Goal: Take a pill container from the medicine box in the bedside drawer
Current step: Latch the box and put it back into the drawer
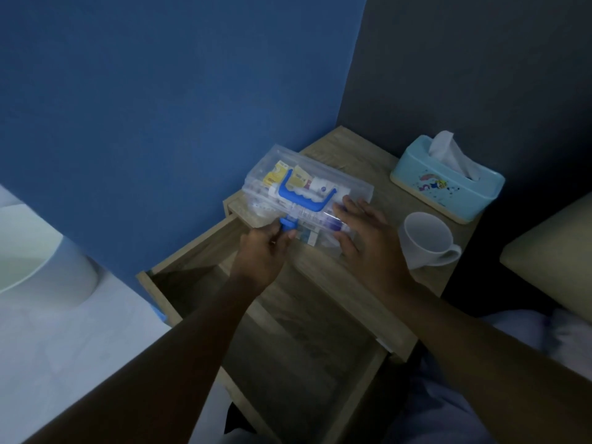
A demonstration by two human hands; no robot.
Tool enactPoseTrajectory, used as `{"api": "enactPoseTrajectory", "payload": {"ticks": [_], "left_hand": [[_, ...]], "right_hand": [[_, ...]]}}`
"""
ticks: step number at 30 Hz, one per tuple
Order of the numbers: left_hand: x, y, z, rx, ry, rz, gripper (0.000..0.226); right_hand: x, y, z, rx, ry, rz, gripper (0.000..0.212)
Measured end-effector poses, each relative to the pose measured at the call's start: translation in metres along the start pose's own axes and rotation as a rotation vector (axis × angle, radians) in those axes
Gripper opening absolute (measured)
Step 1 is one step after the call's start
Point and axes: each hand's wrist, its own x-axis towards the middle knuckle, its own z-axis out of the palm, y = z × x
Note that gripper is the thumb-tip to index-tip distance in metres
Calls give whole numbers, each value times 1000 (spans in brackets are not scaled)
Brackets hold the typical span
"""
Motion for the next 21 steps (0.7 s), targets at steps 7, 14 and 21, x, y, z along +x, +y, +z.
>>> {"api": "enactPoseTrajectory", "payload": {"ticks": [7, 14, 21], "left_hand": [[11, 19, 5, -620, 291, -354, 15], [15, 21, 6, -781, 297, -426, 21], [13, 8, 15, -674, 296, -369, 24]], "right_hand": [[1, -1, -1, -10, 0, 4, 43], [0, -1, -1, -5, 3, -2, 43], [0, 0, 1, -1, 7, -10, 43]]}}
